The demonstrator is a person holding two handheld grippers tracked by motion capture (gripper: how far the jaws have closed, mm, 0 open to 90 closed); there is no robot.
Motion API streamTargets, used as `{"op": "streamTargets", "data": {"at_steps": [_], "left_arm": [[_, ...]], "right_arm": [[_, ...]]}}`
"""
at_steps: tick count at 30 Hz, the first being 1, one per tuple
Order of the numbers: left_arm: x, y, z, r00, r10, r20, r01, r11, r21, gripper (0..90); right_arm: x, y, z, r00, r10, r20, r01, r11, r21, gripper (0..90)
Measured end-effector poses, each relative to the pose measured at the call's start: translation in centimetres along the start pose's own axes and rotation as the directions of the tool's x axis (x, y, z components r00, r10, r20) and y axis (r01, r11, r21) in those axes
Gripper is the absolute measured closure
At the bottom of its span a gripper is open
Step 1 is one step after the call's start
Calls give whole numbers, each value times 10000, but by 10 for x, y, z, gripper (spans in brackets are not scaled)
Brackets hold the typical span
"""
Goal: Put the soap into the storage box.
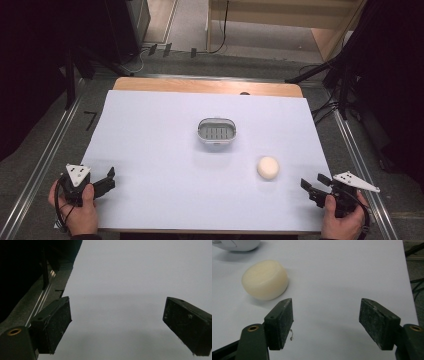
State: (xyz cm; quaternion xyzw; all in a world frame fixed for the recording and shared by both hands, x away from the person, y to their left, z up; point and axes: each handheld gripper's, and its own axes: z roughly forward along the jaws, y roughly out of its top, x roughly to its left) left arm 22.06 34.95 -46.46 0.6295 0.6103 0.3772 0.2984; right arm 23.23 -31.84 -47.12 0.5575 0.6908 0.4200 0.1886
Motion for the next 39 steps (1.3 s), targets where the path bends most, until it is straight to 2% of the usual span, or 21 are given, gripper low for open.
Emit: {"op": "streamTargets", "data": {"at_steps": [3, 8, 9, 11, 12, 17, 18, 21, 24, 31, 32, 35, 39], "left_arm": [[-2, 0, 0, 9999, 74, -138, -74, 10000, -12, 88], [-3, 0, 0, 9997, 192, -178, -192, 9998, -7, 89], [-3, 0, 0, 9997, 195, -165, -195, 9998, 0, 89], [-3, 0, 0, 9996, 215, -155, -214, 9998, 14, 89], [-3, 0, 1, 9996, 227, -161, -227, 9997, 6, 89], [-4, 0, 0, 9994, 296, -161, -296, 9996, 42, 89], [-4, 0, 0, 9994, 304, -170, -304, 9995, 16, 89], [-4, 0, 0, 9993, 318, -175, -317, 9995, 31, 89], [-5, 0, 1, 9992, 357, -178, -357, 9994, 25, 89], [-5, 0, 1, 9992, 370, -159, -369, 9993, 54, 89], [-4, 0, 1, 9992, 381, -133, -379, 9992, 86, 89], [-4, 0, 2, 9993, 365, -105, -364, 9993, 122, 89], [-4, 0, 2, 9994, 343, -56, -342, 9993, 148, 89]], "right_arm": [[1, 3, -2, 9997, -153, 214, 149, 9998, 160, 273], [3, 9, -2, 9981, -567, 220, 552, 9964, 647, 208], [7, 13, -2, 9965, -803, 232, 779, 9926, 927, 175], [9, 14, -1, 9958, -897, 163, 875, 9904, 1073, 164], [11, 18, 1, 9941, -1080, 70, 1062, 9857, 1306, 132], [13, 25, 3, 9921, -1243, -139, 1249, 9783, 1654, 133], [14, 29, 5, 9905, -1358, -237, 1378, 9732, 1839, 133], [15, 30, 7, 9902, -1363, -310, 1397, 9709, 1947, 133], [17, 31, 10, 9877, -1505, -431, 1563, 9616, 2257, 134], [20, 37, 13, 9853, -1586, -637, 1695, 9543, 2463, 133], [22, 38, 17, 9834, -1687, -670, 1806, 9467, 2669, 133], [25, 39, 22, 9808, -1754, -849, 1928, 9365, 2930, 133], [31, 40, 26, 9802, -1794, -833, 1967, 9291, 3131, 133]]}}
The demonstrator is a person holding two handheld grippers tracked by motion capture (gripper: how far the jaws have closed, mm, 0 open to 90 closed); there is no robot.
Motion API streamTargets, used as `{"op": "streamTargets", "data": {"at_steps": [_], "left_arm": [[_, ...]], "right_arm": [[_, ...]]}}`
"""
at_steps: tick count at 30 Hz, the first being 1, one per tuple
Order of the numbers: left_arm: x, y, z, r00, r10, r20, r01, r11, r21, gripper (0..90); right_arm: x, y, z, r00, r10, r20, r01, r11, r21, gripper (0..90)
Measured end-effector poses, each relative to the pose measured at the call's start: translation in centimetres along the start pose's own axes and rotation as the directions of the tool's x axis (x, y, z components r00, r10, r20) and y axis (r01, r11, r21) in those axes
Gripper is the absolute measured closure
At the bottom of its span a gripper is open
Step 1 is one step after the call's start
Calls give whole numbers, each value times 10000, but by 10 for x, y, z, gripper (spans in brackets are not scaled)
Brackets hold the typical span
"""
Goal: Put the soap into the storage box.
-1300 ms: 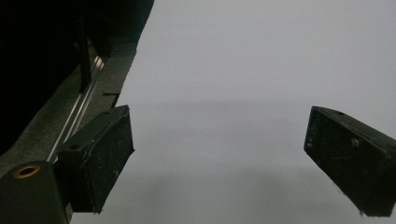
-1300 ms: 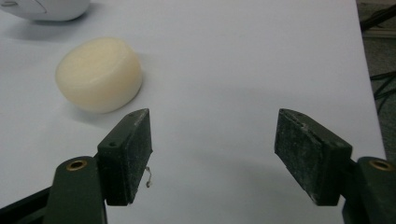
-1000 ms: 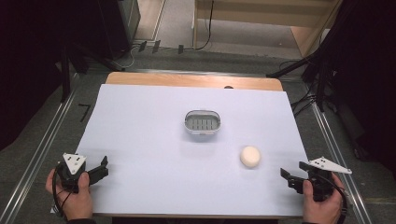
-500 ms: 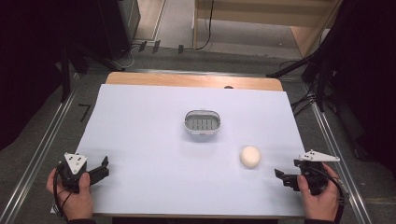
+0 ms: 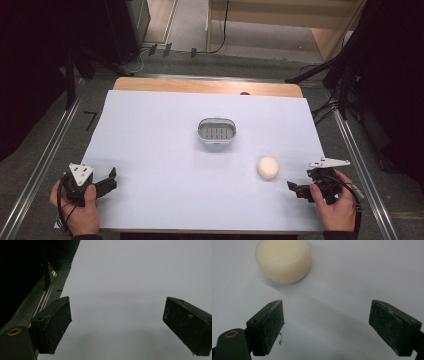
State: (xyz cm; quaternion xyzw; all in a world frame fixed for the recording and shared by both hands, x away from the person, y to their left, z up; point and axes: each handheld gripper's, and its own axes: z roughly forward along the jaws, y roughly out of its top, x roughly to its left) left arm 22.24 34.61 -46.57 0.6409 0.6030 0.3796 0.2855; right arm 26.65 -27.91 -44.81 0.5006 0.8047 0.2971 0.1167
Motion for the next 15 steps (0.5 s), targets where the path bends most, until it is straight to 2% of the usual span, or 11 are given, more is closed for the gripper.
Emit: {"op": "streamTargets", "data": {"at_steps": [15], "left_arm": [[0, 0, 1, 10000, -18, -12, 18, 9999, 109, 88]], "right_arm": [[12, 14, 12, 9982, -560, -224, 570, 9971, 498, 133]]}}
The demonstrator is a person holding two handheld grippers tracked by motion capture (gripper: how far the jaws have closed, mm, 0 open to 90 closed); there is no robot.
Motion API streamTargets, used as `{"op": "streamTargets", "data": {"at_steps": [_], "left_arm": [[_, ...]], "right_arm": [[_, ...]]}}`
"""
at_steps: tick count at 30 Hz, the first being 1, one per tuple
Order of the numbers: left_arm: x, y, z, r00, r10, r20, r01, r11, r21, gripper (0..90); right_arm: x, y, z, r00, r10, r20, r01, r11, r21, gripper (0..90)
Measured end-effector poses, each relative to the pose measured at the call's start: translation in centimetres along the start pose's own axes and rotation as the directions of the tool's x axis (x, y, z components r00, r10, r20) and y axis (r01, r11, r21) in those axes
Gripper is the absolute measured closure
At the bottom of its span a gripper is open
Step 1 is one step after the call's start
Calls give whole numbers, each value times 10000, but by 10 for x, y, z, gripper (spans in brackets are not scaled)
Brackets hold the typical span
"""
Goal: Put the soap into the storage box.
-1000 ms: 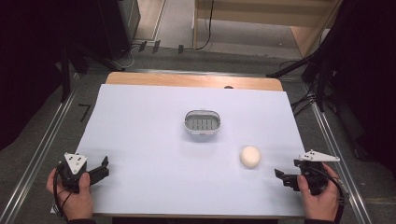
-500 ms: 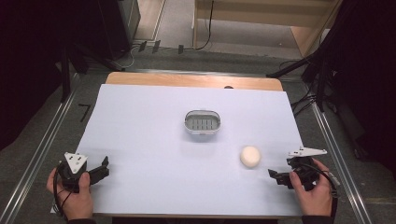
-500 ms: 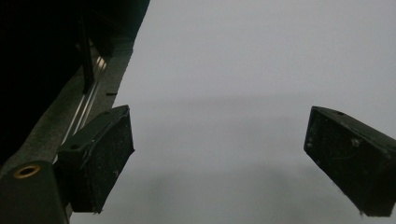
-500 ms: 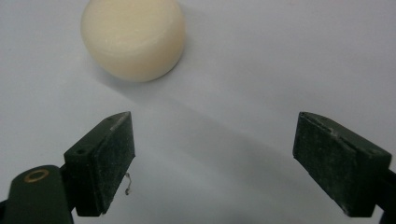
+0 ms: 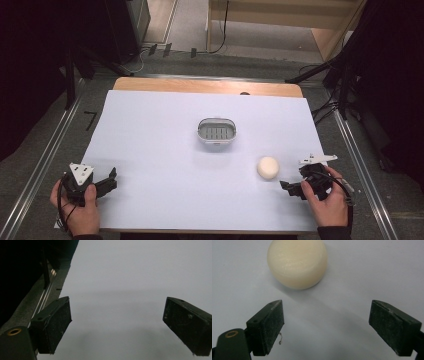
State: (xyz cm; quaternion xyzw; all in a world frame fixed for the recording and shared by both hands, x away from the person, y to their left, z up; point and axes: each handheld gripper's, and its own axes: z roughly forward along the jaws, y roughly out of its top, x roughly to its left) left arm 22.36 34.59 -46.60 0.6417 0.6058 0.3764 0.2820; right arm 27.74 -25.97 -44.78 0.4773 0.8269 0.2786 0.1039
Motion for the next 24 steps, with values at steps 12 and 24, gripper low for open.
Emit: {"op": "streamTargets", "data": {"at_steps": [12, 24], "left_arm": [[0, 1, 1, 10000, 18, 3, -18, 9999, 141, 88], [0, 1, 2, 10000, 2, 20, -2, 9998, 211, 88]], "right_arm": [[9, 15, 3, 9997, -239, -113, 241, 9996, 162, 133], [18, 28, 14, 9984, -482, -294, 498, 9972, 552, 133]]}}
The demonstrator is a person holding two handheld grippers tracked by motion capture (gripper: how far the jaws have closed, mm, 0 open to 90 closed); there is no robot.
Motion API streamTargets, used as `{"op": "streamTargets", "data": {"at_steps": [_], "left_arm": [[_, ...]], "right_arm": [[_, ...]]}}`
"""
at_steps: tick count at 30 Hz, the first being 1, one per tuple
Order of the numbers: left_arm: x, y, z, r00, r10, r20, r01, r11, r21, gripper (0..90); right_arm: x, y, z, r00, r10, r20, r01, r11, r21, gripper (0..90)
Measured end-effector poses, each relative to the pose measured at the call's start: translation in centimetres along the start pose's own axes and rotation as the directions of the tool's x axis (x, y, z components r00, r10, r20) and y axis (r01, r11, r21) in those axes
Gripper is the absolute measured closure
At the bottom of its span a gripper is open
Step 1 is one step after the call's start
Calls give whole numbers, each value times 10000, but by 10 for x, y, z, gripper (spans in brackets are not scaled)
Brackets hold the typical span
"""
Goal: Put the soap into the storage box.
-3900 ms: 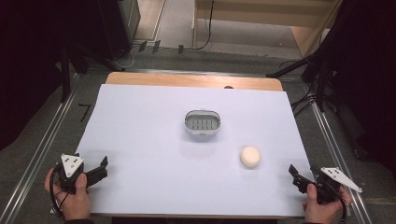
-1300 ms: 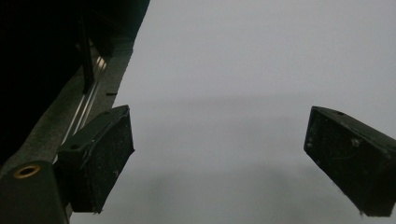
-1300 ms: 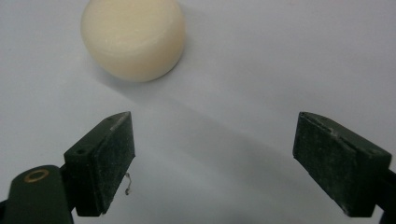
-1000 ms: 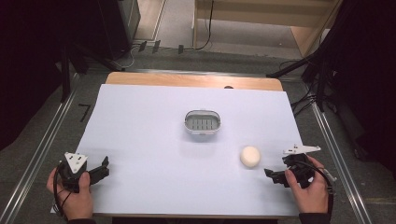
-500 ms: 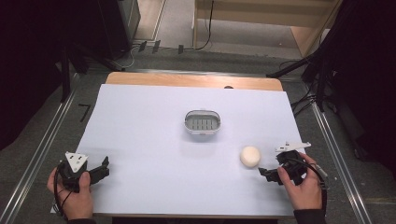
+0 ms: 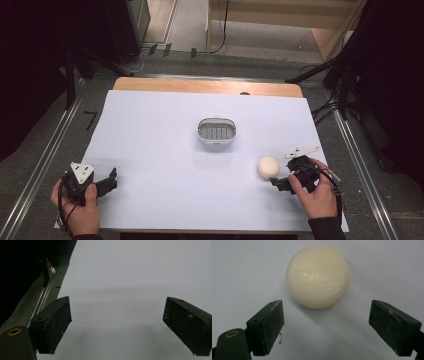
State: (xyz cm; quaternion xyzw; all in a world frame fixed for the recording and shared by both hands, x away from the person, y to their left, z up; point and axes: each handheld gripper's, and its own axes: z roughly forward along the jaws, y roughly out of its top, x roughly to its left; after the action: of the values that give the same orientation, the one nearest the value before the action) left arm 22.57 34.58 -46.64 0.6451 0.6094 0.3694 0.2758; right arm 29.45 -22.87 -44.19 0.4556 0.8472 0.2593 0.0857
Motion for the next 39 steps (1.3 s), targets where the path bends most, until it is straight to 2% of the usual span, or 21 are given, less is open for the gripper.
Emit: {"op": "streamTargets", "data": {"at_steps": [10, 15, 20, 27, 31, 33, 36, 38, 39], "left_arm": [[0, 0, 1, 10000, 65, -19, -65, 10000, 70, 88], [0, 0, 1, 10000, 41, -15, -41, 10000, 79, 88], [0, 0, 1, 10000, 49, -17, -49, 10000, 56, 89], [0, 0, 1, 9999, 124, -67, -123, 9999, 76, 88], [-1, 0, 1, 9999, 135, -83, -134, 9999, 72, 89], [-1, 0, 1, 9999, 135, -85, -135, 9999, 63, 88], [-1, 0, 1, 9999, 135, -69, -134, 9999, 79, 88], [0, 0, 1, 9999, 124, -66, -124, 9999, 69, 88], [0, 0, 1, 9999, 126, -62, -126, 9999, 77, 89]], "right_arm": [[2, 7, -1, 9999, -115, 105, 116, 9999, -69, 126], [5, 13, 3, 9998, -195, -41, 196, 9998, 89, 78], [8, 20, 8, 9996, -70, -281, 79, 9994, 330, 24], [11, 28, 17, 9993, 64, -363, -44, 9985, 541, 9], [11, 31, 22, 9995, 214, -223, -201, 9981, 576, 9], [11, 33, 24, 9993, 321, -172, -310, 9976, 617, 10], [12, 35, 27, 9976, 687, -50, -682, 9955, 663, 92], [12, 35, 27, 9975, 710, -36, -706, 9955, 629, 125], [12, 36, 29, 9961, 887, -3, -885, 9940, 642, 136]]}}
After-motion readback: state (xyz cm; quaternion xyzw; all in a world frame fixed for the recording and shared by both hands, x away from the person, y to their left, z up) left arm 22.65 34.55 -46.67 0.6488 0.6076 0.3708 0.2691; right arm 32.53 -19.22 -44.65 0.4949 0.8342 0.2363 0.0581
